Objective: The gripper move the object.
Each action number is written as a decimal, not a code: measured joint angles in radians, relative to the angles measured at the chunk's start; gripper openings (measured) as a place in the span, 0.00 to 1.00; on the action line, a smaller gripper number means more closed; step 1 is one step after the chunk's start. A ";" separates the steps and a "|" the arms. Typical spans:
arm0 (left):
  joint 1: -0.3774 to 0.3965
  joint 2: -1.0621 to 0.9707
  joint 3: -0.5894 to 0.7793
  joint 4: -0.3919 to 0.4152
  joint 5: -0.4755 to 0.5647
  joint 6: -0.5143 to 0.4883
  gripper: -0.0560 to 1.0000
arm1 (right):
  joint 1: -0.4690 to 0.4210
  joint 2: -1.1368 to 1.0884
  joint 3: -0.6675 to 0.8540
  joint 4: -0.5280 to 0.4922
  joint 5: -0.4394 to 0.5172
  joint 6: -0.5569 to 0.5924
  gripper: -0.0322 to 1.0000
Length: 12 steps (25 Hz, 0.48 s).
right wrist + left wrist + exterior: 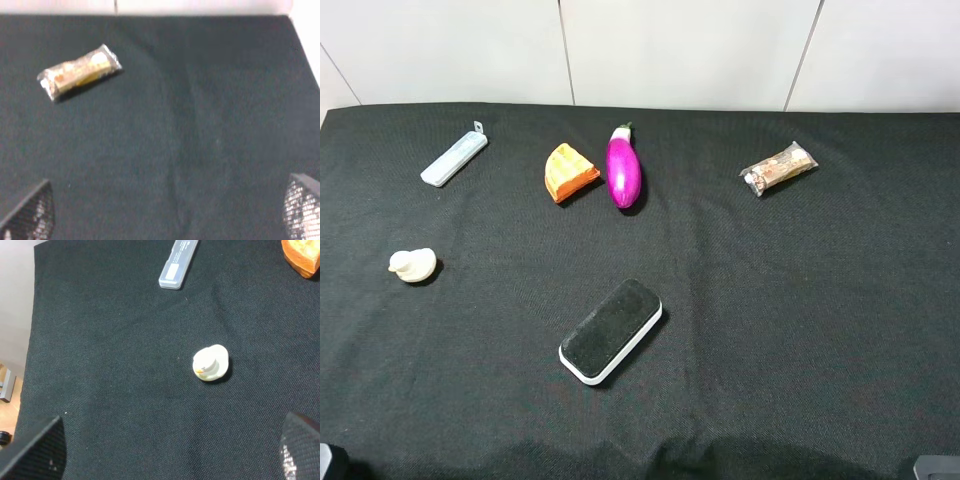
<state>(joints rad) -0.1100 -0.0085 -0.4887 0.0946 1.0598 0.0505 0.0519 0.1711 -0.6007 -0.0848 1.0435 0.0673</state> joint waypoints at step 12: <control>0.000 0.000 0.000 0.000 0.000 0.000 0.91 | 0.000 -0.175 0.101 0.018 -0.020 -0.008 0.70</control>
<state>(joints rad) -0.1100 -0.0085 -0.4887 0.0946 1.0598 0.0505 0.0519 -0.0043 -0.4996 -0.0672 1.0240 0.0593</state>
